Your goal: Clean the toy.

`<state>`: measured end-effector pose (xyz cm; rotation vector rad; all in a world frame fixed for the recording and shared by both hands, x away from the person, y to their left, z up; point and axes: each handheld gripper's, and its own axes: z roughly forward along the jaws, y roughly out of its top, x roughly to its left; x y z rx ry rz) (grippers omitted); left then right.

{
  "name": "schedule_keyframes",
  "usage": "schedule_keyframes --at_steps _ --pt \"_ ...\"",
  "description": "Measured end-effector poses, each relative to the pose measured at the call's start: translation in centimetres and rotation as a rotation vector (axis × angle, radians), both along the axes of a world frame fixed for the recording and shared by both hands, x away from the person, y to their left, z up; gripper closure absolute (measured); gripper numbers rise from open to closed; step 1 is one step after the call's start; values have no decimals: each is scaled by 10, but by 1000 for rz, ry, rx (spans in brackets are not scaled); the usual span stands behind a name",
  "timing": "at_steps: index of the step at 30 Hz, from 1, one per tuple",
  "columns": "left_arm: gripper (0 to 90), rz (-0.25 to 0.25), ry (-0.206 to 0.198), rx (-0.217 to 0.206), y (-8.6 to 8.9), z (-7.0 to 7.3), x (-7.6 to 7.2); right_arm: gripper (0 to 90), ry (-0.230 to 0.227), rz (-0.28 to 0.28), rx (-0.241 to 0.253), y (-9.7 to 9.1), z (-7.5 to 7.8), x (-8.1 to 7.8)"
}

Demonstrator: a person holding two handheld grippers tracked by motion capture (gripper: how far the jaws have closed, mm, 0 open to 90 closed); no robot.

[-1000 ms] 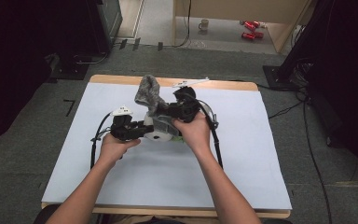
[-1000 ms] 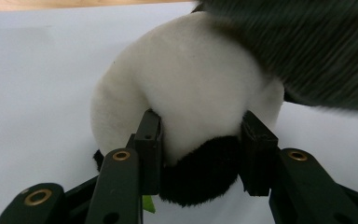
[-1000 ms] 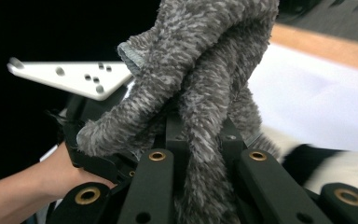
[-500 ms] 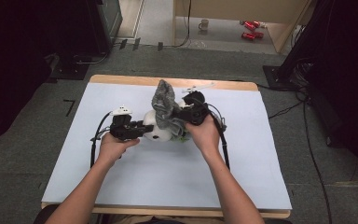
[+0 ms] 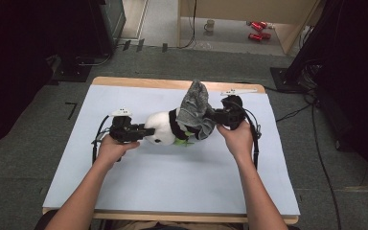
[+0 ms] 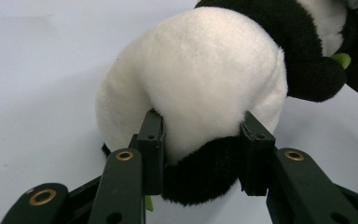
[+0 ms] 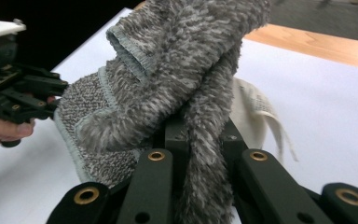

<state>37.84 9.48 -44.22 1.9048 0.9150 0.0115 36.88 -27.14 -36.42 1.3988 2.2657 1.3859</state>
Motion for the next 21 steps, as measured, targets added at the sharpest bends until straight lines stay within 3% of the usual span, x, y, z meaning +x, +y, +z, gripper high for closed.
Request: schedule_keyframes --at_steps 6,10,12,16,21 --pt "608 -42 0 6 4 -2 1 802 30 -22 41 -22 -22 1" --pt "607 -48 -5 18 3 -1 0 803 40 -49 -21 -33 -27 4" --pt "607 -54 -12 25 3 -1 -2 804 35 -61 -27 -40 -26 5" --pt "607 -62 -26 34 1 -2 -5 805 9 -105 24 -59 -17 5" --pt "606 -59 -37 31 0 -3 -8 805 -32 -90 116 -62 -7 8"
